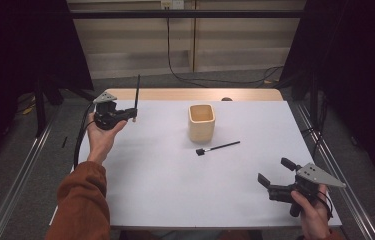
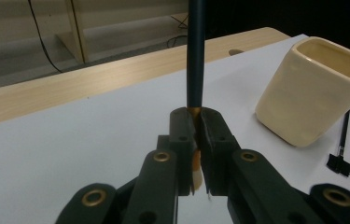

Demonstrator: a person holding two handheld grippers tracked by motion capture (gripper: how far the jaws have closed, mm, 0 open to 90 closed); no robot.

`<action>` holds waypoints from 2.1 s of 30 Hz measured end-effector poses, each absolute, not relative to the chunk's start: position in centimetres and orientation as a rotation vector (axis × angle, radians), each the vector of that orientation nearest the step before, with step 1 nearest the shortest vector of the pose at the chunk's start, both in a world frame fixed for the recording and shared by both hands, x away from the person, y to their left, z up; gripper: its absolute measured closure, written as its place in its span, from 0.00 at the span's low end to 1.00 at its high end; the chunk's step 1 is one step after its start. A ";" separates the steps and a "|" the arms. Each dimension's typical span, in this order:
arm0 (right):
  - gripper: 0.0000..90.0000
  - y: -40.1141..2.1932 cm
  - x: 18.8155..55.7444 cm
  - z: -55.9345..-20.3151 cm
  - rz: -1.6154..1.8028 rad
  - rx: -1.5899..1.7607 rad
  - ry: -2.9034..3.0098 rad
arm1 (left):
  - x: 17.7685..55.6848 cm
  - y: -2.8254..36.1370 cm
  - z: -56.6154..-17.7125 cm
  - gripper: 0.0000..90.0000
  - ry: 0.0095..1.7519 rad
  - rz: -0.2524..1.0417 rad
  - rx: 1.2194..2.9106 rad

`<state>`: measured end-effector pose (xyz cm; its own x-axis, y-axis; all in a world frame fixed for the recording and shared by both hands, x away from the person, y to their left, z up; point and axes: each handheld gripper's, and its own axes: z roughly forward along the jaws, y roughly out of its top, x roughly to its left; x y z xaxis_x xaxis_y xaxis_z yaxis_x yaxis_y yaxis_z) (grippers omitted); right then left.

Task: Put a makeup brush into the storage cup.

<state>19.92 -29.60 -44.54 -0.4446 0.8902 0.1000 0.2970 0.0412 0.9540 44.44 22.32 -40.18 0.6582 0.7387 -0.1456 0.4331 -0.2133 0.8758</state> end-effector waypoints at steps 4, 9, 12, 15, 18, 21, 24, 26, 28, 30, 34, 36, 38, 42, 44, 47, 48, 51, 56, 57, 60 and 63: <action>0.00 -29.6 19.9 -44.5 1.419 1.196 1.779 | 44.1 22.5 -40.1 0.94 0.907 0.381 1.836; 0.00 -29.6 19.8 -44.5 1.420 1.199 1.776 | 43.4 22.4 -39.9 0.94 0.887 0.394 1.810; 0.00 -29.6 19.8 -44.5 1.421 1.199 1.777 | 42.7 22.0 -39.5 0.94 0.845 0.394 1.795; 0.00 -29.6 19.8 -44.5 1.421 1.198 1.778 | 42.1 21.7 -39.4 0.94 0.819 0.388 1.803; 0.00 -29.6 19.8 -44.5 1.420 1.199 1.776 | 41.6 21.6 -39.5 0.94 0.800 0.376 1.808; 0.00 -29.6 19.8 -44.5 1.421 1.199 1.775 | 41.3 21.6 -39.5 0.94 0.789 0.370 1.808; 0.00 -29.6 19.8 -44.5 1.421 1.199 1.776 | 40.4 21.5 -39.2 0.94 0.761 0.382 1.824; 0.00 -29.6 19.8 -44.5 1.421 1.200 1.775 | 40.0 21.6 -39.1 0.94 0.754 0.383 1.824; 0.00 -29.6 19.8 -44.5 1.421 1.199 1.778 | 39.7 21.6 -39.0 0.94 0.751 0.383 1.823; 0.00 -29.6 19.8 -44.5 1.420 1.197 1.778 | 39.3 21.5 -38.9 0.94 0.738 0.379 1.827; 0.00 -29.6 19.8 -44.5 1.416 1.197 1.779 | 38.6 21.5 -38.8 0.94 0.725 0.363 1.820; 0.00 -29.6 19.8 -44.5 1.414 1.190 1.783 | 38.1 21.5 -38.7 0.94 0.716 0.352 1.809; 0.00 -29.6 19.8 -44.5 1.414 1.191 1.783 | 37.7 21.5 -38.7 0.94 0.710 0.338 1.792; 0.00 -29.6 19.8 -44.5 1.414 1.198 1.781 | 37.0 21.5 -38.8 0.94 0.701 0.323 1.775; 0.00 -29.5 19.8 -44.5 1.416 1.197 1.781 | 36.5 21.3 -38.9 0.94 0.688 0.311 1.773; 0.00 -29.5 19.8 -44.5 1.415 1.195 1.781 | 35.7 20.6 -38.8 0.94 0.654 0.284 1.779; 0.00 -29.5 19.9 -44.5 1.415 1.195 1.781 | 35.5 20.5 -38.7 0.94 0.645 0.276 1.774; 0.00 -29.5 19.9 -44.5 1.417 1.192 1.783 | 35.2 20.2 -38.7 0.94 0.629 0.258 1.771; 0.00 -29.5 19.9 -44.5 1.420 1.193 1.785 | 34.4 19.4 -38.7 0.94 0.605 0.245 1.778; 0.00 -29.5 19.9 -44.5 1.420 1.192 1.785 | 34.4 19.4 -38.7 0.94 0.605 0.245 1.778; 0.00 -29.5 19.9 -44.5 1.422 1.190 1.785 | 33.8 18.7 -38.9 0.94 0.578 0.221 1.796; 0.00 -29.5 20.0 -44.5 1.424 1.190 1.786 | 33.4 18.2 -39.0 0.94 0.562 0.199 1.800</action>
<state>19.98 -29.48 -44.51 -0.4506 0.8872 0.0991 0.2940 0.0426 0.9549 33.41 18.24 -39.03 0.8697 0.4706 -0.1493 0.2715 -0.2034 0.9407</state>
